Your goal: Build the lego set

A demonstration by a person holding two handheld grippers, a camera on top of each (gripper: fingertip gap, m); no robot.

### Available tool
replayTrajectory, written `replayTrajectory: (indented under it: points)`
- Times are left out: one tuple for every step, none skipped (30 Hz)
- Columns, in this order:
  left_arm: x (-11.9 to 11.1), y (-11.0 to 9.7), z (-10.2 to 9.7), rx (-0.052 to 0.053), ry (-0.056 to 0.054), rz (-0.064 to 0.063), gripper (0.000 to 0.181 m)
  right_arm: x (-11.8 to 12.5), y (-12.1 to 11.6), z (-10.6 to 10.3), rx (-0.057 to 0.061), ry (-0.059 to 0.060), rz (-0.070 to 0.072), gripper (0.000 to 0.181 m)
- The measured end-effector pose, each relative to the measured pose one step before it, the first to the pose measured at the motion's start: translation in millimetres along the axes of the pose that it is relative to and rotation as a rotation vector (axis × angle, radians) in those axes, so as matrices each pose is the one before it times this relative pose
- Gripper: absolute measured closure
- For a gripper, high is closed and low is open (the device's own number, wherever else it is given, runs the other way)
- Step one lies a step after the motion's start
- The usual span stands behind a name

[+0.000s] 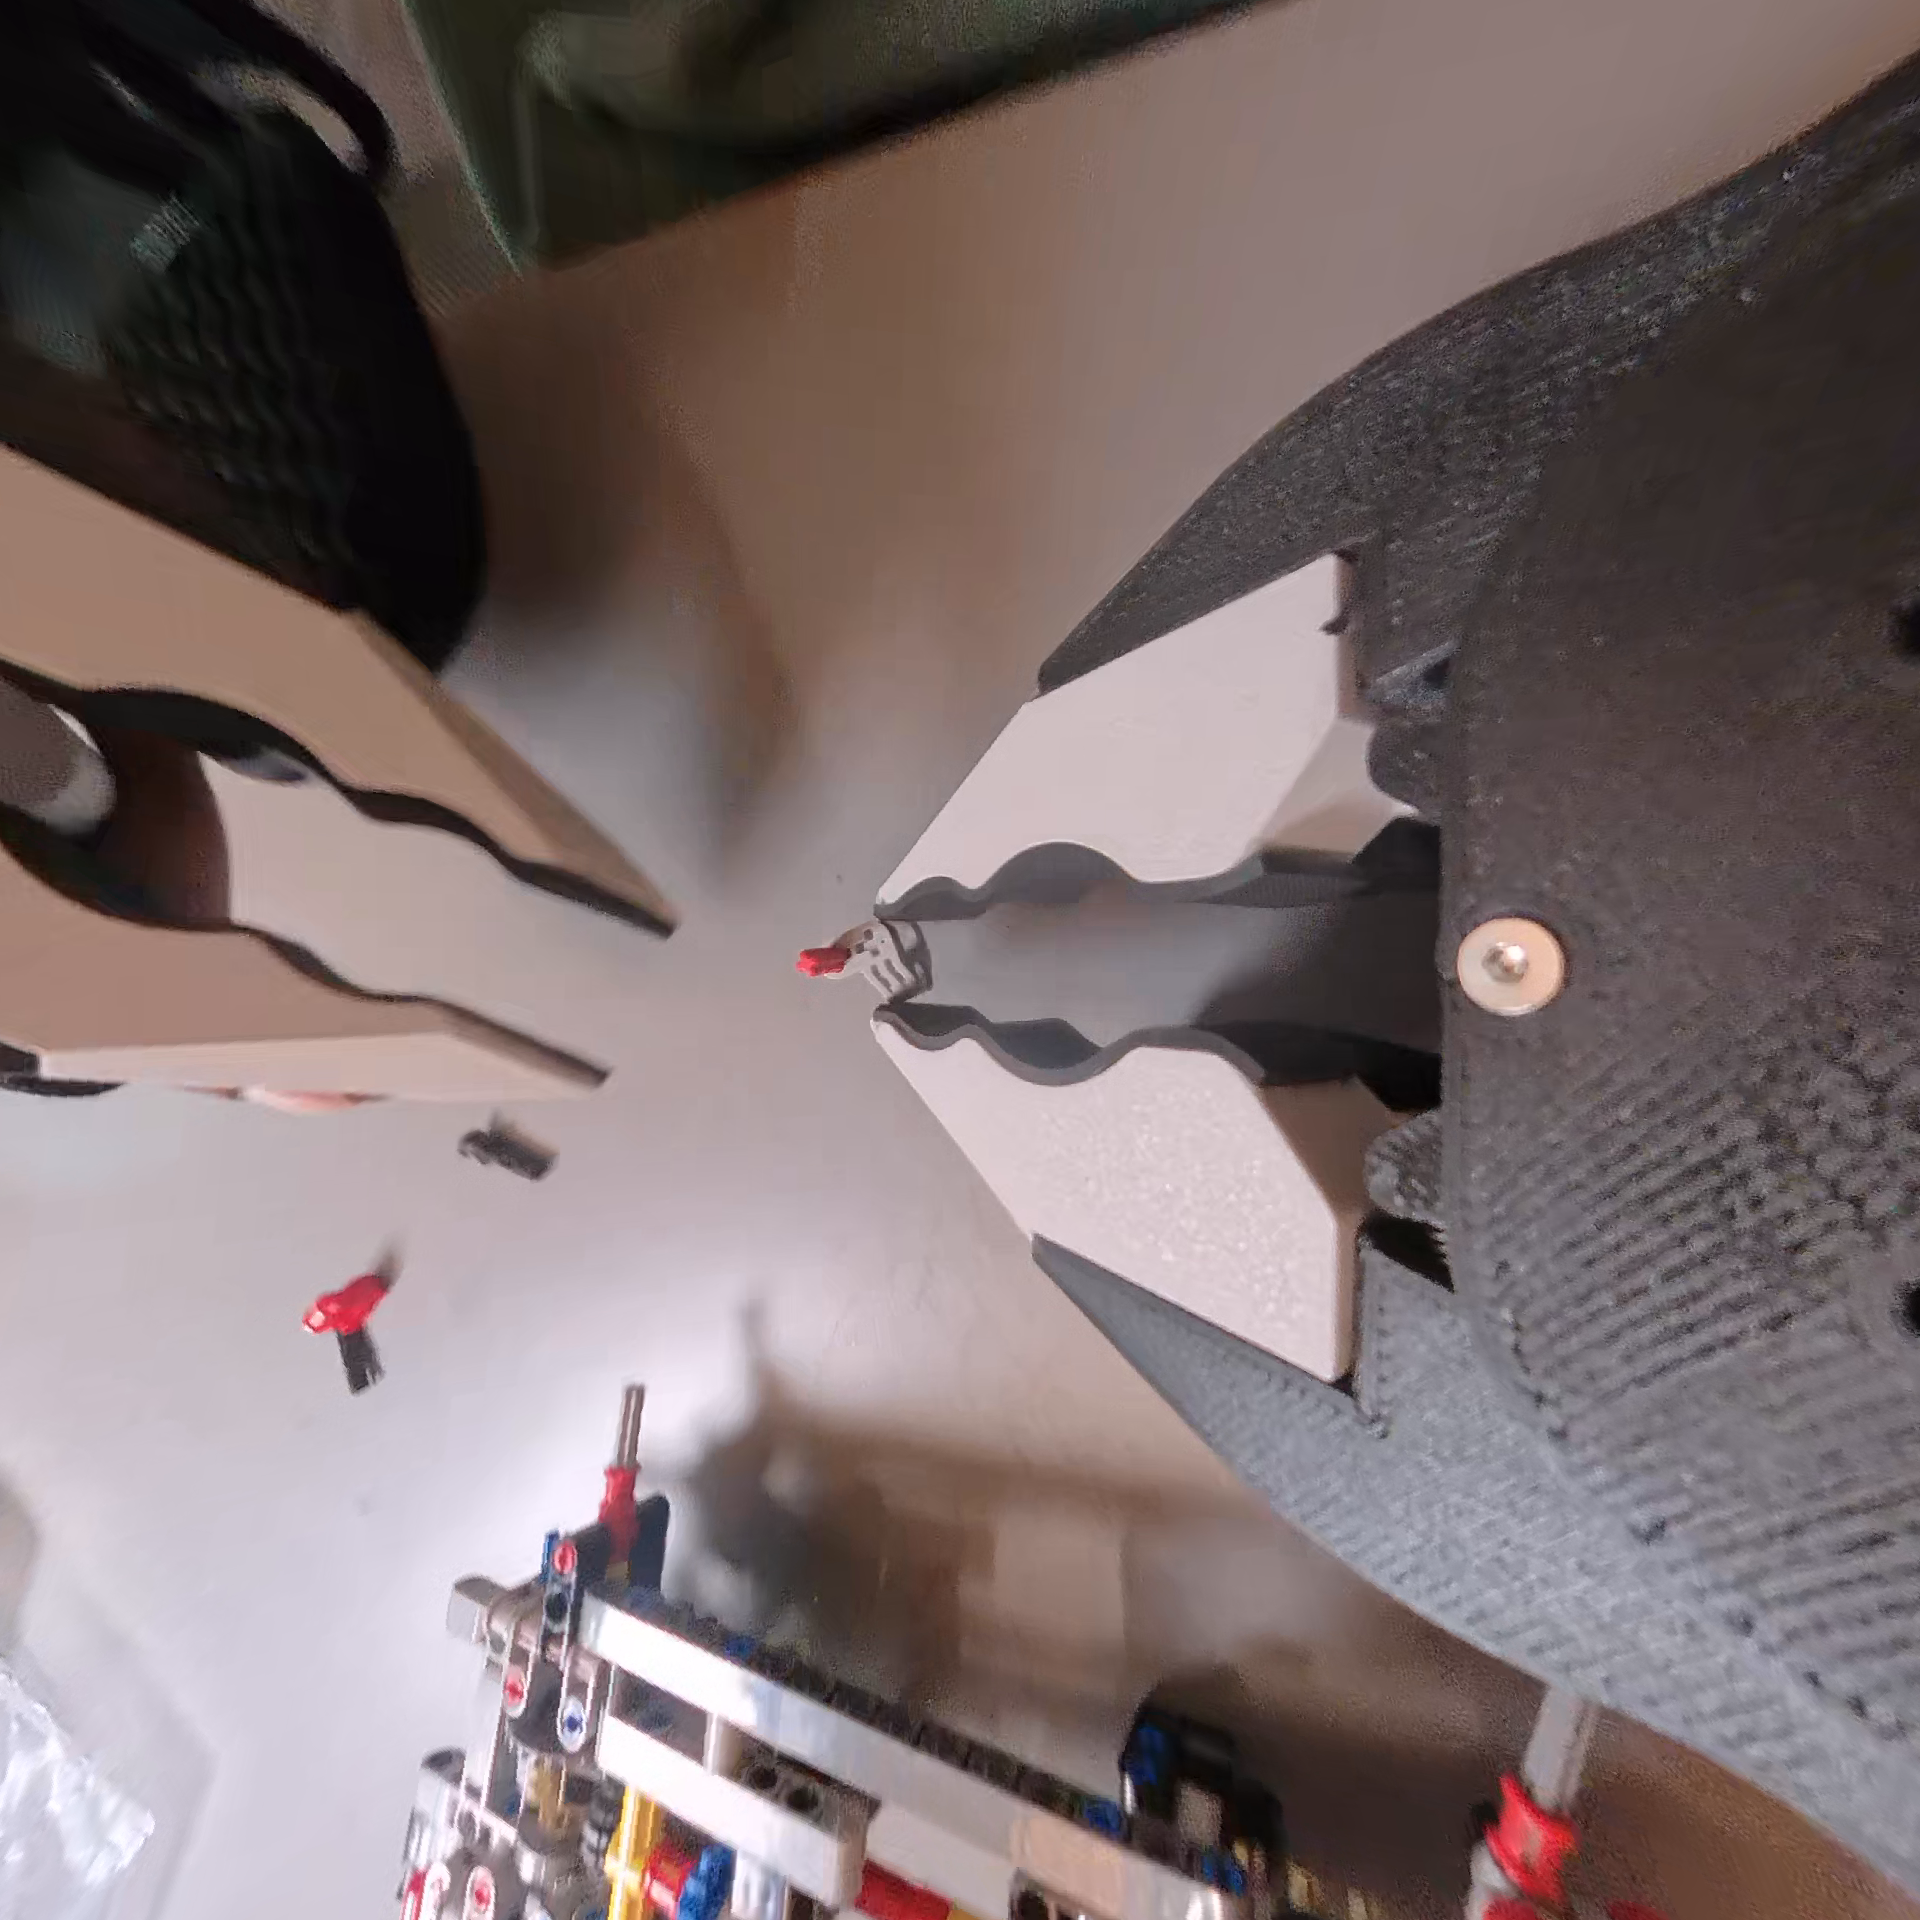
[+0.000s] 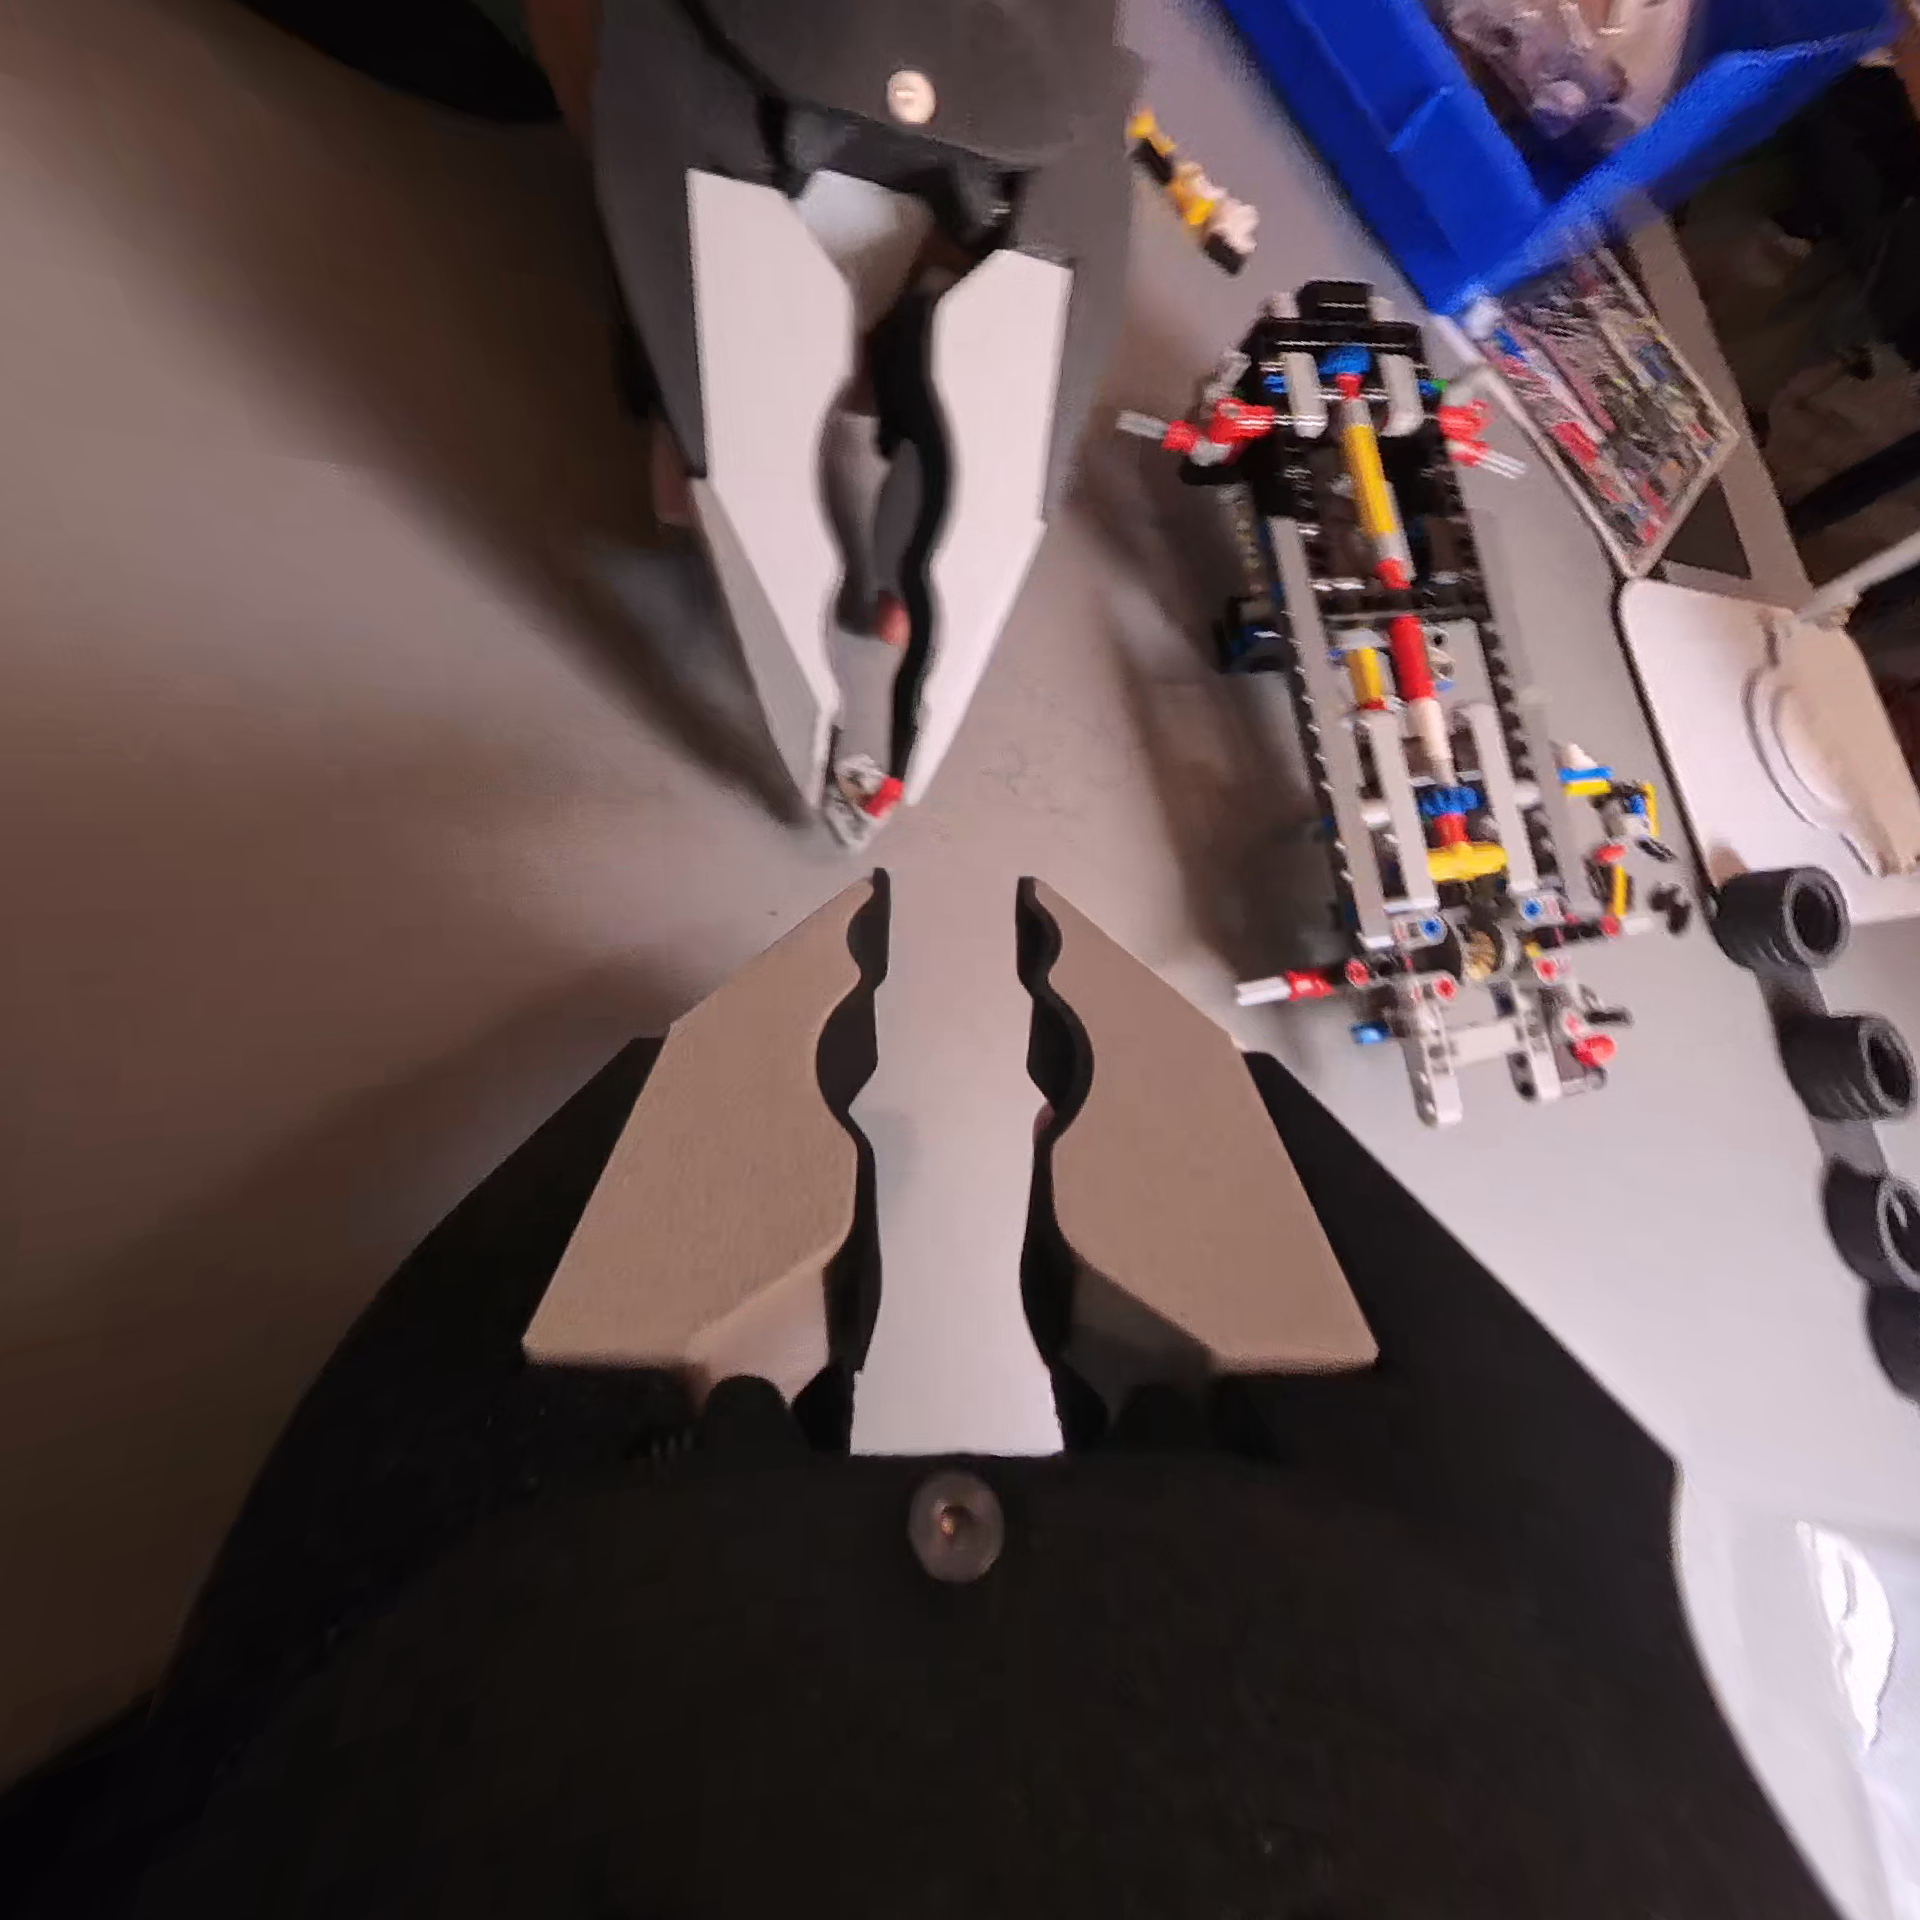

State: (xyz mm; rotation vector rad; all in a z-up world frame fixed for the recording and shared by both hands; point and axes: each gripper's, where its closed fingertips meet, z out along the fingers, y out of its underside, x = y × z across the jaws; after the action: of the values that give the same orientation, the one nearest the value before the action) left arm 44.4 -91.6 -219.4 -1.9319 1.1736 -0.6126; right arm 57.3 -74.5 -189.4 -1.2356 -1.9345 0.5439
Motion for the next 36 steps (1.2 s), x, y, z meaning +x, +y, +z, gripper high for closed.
replayTrajectory:
  points:
    - [4.62, -4.49, -3.44, 0.0384, 0.0512, -0.0404, 0.167, 6.50, 0.56, -6.68, 0.0305, 0.0198, 0.0464, 0.161]
    - [5.81, -6.23, -4.02, 0.0502, 0.0622, -0.0505, 0.167, 6.23, -0.06, -6.98, 0.0346, 0.0193, 0.0459, 0.161]
    - [7.36, -7.78, -4.05, 0.0596, 0.0749, -0.0612, 0.167, 5.27, -1.06, -6.60, 0.0411, 0.0172, 0.0443, 0.161]
    - [8.64, -8.81, -4.02, 0.0625, 0.0865, -0.0714, 0.167, 3.70, -1.66, -6.07, 0.0436, 0.0115, 0.0398, 0.161]
    - [7.90, -8.92, -3.58, 0.0622, 0.0801, -0.0715, 0.167, 1.86, -2.15, -5.07, 0.0445, 0.0039, 0.0345, 0.162]
    - [6.57, -8.31, -3.10, 0.0571, 0.0678, -0.0590, 0.167, 0.52, -2.48, -4.23, 0.0441, -0.0015, 0.0305, 0.162]
    - [6.22, -6.80, -2.44, 0.0467, 0.0596, -0.0433, 0.167, 0.00, -2.43, -3.17, 0.0406, -0.0027, 0.0257, 0.163]
    - [4.51, -5.58, -1.96, 0.0390, 0.0441, -0.0304, 0.167, 0.16, -1.46, -2.33, 0.0327, -0.0004, 0.0189, 0.164]
    - [2.73, -4.69, -1.42, 0.0323, 0.0284, -0.0230, 0.167, 0.89, -0.02, -1.66, 0.0206, 0.0035, 0.0123, 0.164]
    - [1.97, -3.60, -1.15, 0.0253, 0.0210, -0.0198, 0.168, 1.42, 1.27, -1.14, 0.0087, 0.0055, 0.0054, 0.164]
    - [1.19, -3.04, -0.86, 0.0212, 0.0157, -0.0170, 0.168, 1.80, 1.57, -1.10, 0.0018, 0.0064, -0.0009, 0.164]
    - [0.70, -2.66, -0.87, 0.0187, 0.0105, -0.0134, 0.168, 1.74, 1.28, -1.20, -0.0010, 0.0054, -0.0033, 0.164]
    - [0.48, -2.19, -0.71, 0.0156, 0.0083, -0.0109, 0.168, 2.13, 1.07, -1.51, -0.0031, 0.0058, -0.0023, 0.165]
    - [0.38, -1.76, -0.65, 0.0122, 0.0064, -0.0090, 0.168, 2.67, 1.26, -1.78, -0.0059, 0.0071, -0.0011, 0.165]
    - [0.15, -1.40, -0.54, 0.0095, 0.0031, -0.0061, 0.168, 3.18, 1.74, -1.97, -0.0099, 0.0084, -0.0012, 0.165]
    - [-0.32, -1.00, -0.46, 0.0061, -0.0003, -0.0032, 0.168, 3.80, 2.41, -2.04, -0.0133, 0.0116, -0.0026, 0.165]
    - [-0.40, -0.76, -0.46, 0.0048, -0.0017, -0.0017, 0.168, 5.45, 3.99, -2.31, -0.0220, 0.0204, -0.0040, 0.167]
    - [-0.58, -0.85, -0.41, 0.0055, -0.0022, -0.0023, 0.168, 5.78, 6.31, -2.51, -0.0353, 0.0185, -0.0072, 0.169]
    - [-1.12, -0.70, -0.41, 0.0040, -0.0062, -0.0016, 0.168, 5.33, 8.27, -2.62, -0.0457, 0.0114, -0.0099, 0.171]
    - [-2.15, -0.05, -0.42, -0.0004, -0.0123, 0.0009, 0.168, 6.81, 9.08, -2.36, -0.0465, 0.0209, -0.0163, 0.172]
    - [-3.61, 0.68, -0.24, -0.0062, -0.0230, 0.0044, 0.168, 5.88, 10.52, -1.75, -0.0524, 0.0166, -0.0250, 0.172]
    - [-5.76, 1.85, -0.02, -0.0138, -0.0393, 0.0124, 0.168, 2.84, 11.10, -1.00, -0.0546, -0.0048, -0.0211, 0.172]
    - [-6.98, 3.04, 0.41, -0.0226, -0.0516, 0.0237, 0.167, 1.96, 9.02, -0.01, -0.0388, -0.0125, -0.0042, 0.172]
    - [-7.40, 4.19, 0.70, -0.0313, -0.0588, 0.0353, 0.167, 0.79, 7.76, 0.83, -0.0312, -0.0214, 0.0064, 0.171]
    - [-8.25, 5.28, 1.10, -0.0407, -0.0688, 0.0498, 0.167, -0.09, 7.55, 1.68, -0.0359, -0.0247, 0.0067, 0.171]
    - [-9.36, 6.69, 1.19, -0.0521, -0.0796, 0.0666, 0.167, -0.25, 5.77, 2.60, -0.0322, -0.0191, -0.0014, 0.170]
    - [-9.43, 8.10, 1.48, -0.0617, -0.0837, 0.0763, 0.167, -1.59, 4.22, 2.82, -0.0282, -0.0212, -0.0117, 0.169]
    - [-8.68, 8.28, 1.72, -0.0637, -0.0806, 0.0755, 0.167, -1.30, 3.47, 2.74, -0.0292, -0.0178, -0.0157, 0.168]
    - [-5.61, 6.76, 1.73, -0.0553, -0.0628, 0.0681, 0.167, 0.77, 1.97, 2.39, -0.0207, -0.0080, -0.0121, 0.167]
    - [-2.47, 4.80, 1.83, -0.0409, -0.0407, 0.0596, 0.167, 0.06, -0.07, 2.05, -0.0081, -0.0148, -0.0048, 0.167]
    - [-0.95, 3.96, 1.88, -0.0324, -0.0276, 0.0522, 0.167, -0.80, -0.95, 1.74, -0.0040, -0.0222, 0.0009, 0.166]
    - [-0.59, 3.96, 1.84, -0.0299, -0.0219, 0.0450, 0.167, 0.10, -1.53, 1.59, -0.0012, -0.0155, -0.0013, 0.166]
    - [-0.64, 3.67, 1.79, -0.0271, -0.0182, 0.0380, 0.167, 0.76, -0.37, 1.49, -0.0089, -0.0107, -0.0073, 0.166]
    - [-0.25, 2.85, 1.46, -0.0207, -0.0115, 0.0290, 0.167, 1.45, 1.03, 1.02, -0.0164, -0.0072, -0.0093, 0.165]
    - [0.16, 1.76, 1.19, -0.0136, -0.0051, 0.0179, 0.167, 2.93, 0.96, 0.04, -0.0121, -0.0013, -0.0060, 0.165]
    - [-0.20, 1.05, 0.72, -0.0080, -0.0035, 0.0101, 0.167, 3.70, 0.10, -1.21, -0.0014, -0.0041, 0.0022, 0.166]
